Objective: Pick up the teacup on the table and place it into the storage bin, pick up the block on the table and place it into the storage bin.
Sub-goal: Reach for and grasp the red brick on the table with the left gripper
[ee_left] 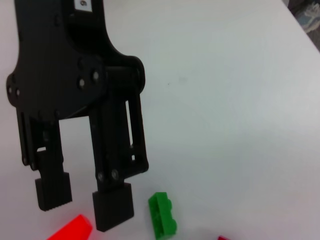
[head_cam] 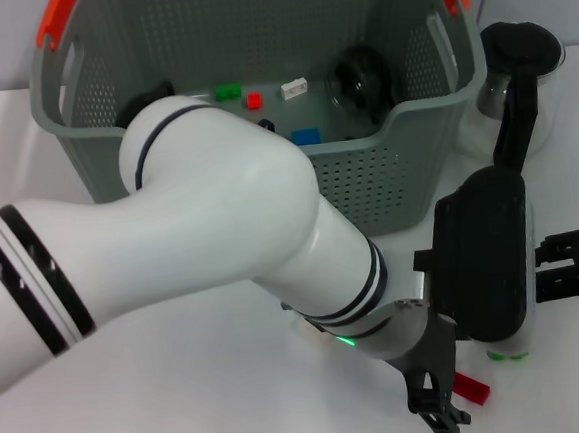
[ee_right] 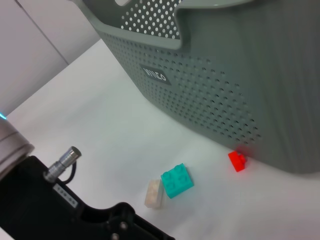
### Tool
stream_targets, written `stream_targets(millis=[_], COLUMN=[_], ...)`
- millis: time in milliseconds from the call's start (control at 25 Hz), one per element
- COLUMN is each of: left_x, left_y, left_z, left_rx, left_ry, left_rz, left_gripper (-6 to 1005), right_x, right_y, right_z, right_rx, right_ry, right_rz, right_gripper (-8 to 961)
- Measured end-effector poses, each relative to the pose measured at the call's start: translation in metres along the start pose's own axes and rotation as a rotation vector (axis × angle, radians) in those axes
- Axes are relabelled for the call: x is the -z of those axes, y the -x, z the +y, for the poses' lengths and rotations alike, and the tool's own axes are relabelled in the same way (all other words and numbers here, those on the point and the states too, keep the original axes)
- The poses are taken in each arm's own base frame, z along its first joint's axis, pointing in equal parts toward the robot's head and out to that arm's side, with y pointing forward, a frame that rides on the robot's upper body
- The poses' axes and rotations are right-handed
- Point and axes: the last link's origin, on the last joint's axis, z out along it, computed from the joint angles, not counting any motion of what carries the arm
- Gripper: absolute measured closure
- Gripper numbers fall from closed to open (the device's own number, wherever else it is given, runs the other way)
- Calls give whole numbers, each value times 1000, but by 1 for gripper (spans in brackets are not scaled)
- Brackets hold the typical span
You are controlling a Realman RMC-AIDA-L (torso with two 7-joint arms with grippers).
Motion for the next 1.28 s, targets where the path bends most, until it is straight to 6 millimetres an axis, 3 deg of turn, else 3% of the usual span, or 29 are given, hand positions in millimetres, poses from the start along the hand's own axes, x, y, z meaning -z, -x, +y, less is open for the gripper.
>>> stream_targets(millis=[280,400,640,1280], left_x=[-12,-14,-17,-22], left_y=[4,4,4,4], left_z=[-2,-2,-1,3], left_rx=[-35,-41,-51,-65], left_ry=[-10,-13,-21,-20], left_rz=[-24,-26,-25,-33], left_gripper=[128,293,432,455], right_x=[1,1,1,1], right_y=[0,0,0,0], right_z=[-1,-1,-1,-2], right_rx=[1,1,1,-2], right_ry=[-3,-5,-9,-12], right_rz=[1,1,1,-4], right_gripper=[269,270,270,270])
